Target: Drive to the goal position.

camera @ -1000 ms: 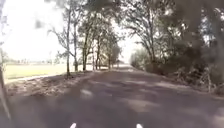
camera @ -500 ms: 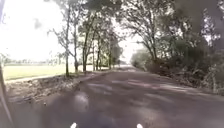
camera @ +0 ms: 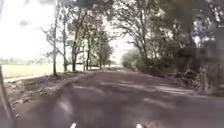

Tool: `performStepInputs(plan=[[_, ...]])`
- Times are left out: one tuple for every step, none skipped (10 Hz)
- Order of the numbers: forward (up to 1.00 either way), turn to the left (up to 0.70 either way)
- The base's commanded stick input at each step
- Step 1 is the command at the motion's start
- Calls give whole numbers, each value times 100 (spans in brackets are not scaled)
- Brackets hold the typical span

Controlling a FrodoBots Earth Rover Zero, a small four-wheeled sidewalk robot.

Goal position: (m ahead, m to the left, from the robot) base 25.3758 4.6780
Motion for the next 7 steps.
performStepInputs(plan=[[70,0],[70,0],[69,0],[68,0],[70,0],[69,0],[70,0]])
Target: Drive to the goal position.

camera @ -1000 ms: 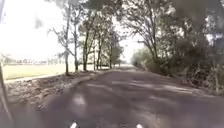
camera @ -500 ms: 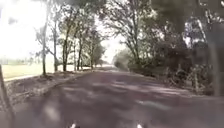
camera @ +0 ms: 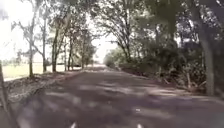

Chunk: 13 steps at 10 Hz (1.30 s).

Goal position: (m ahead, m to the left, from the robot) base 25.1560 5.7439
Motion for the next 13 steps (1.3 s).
performStepInputs(plan=[[70,0],[70,17],[70,35],[70,35],[70,35],[70,35],[70,17],[70,0],[70,0],[70,0],[70,0],[70,0],[69,0]])
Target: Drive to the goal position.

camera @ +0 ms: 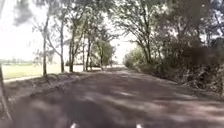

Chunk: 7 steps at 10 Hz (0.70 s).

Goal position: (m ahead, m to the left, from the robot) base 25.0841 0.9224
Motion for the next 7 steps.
performStepInputs(plan=[[69,0],[70,0],[69,0],[70,0],[69,0],[69,-7],[69,-25]])
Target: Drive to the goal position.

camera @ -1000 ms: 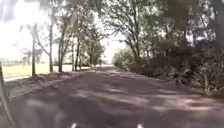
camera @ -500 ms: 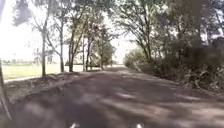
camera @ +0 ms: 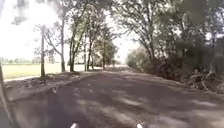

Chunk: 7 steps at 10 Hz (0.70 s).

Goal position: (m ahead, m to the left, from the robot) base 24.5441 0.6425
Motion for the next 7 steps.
performStepInputs(plan=[[69,-33],[68,0],[68,0],[69,0],[69,0],[69,0],[69,0]])
